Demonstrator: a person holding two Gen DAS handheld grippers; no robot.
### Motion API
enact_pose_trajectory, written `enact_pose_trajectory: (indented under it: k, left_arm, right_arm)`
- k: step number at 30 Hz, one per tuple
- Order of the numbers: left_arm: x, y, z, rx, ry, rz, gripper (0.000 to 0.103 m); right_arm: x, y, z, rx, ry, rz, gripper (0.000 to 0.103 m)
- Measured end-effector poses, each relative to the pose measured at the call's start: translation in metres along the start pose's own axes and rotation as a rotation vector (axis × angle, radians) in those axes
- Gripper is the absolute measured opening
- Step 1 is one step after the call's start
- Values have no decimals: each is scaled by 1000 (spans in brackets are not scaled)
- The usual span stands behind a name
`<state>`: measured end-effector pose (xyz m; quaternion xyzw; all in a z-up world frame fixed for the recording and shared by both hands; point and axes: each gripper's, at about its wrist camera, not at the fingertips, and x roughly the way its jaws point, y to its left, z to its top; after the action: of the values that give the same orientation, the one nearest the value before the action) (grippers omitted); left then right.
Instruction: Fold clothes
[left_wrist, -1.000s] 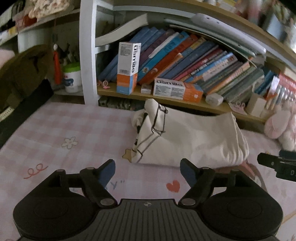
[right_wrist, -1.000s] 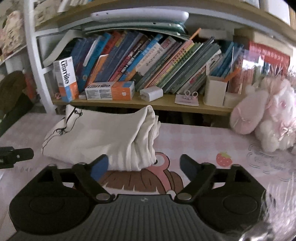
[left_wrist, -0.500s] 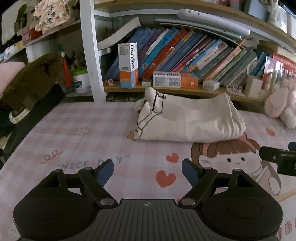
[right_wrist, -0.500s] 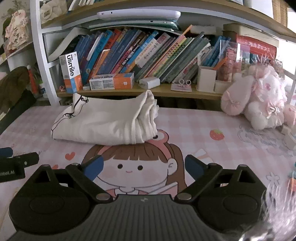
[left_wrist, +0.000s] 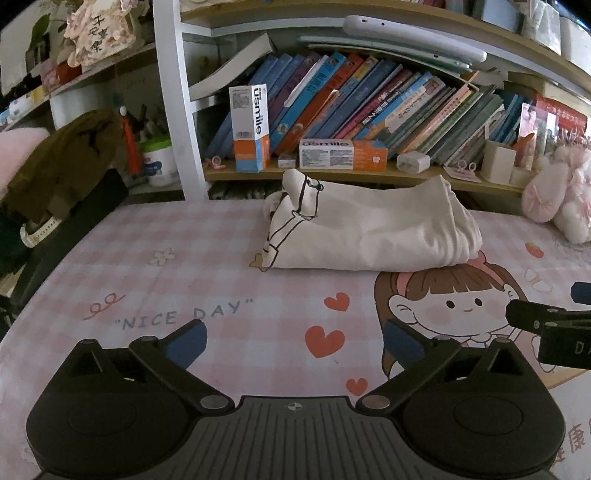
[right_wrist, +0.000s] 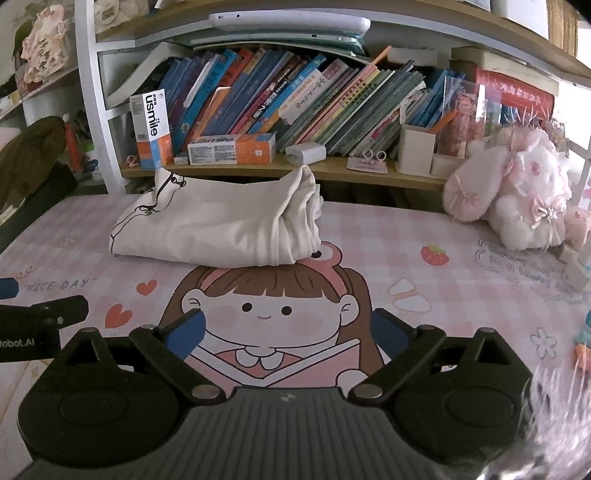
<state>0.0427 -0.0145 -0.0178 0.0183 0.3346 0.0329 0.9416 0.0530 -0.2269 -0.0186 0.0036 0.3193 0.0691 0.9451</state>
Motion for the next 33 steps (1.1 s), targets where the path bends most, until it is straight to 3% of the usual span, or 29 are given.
enact_pose_trajectory:
  k: [33]
  left_arm:
    - [5, 2, 0, 5, 40, -38, 103]
  right_arm:
    - [3, 5, -4, 22, 13, -19, 97]
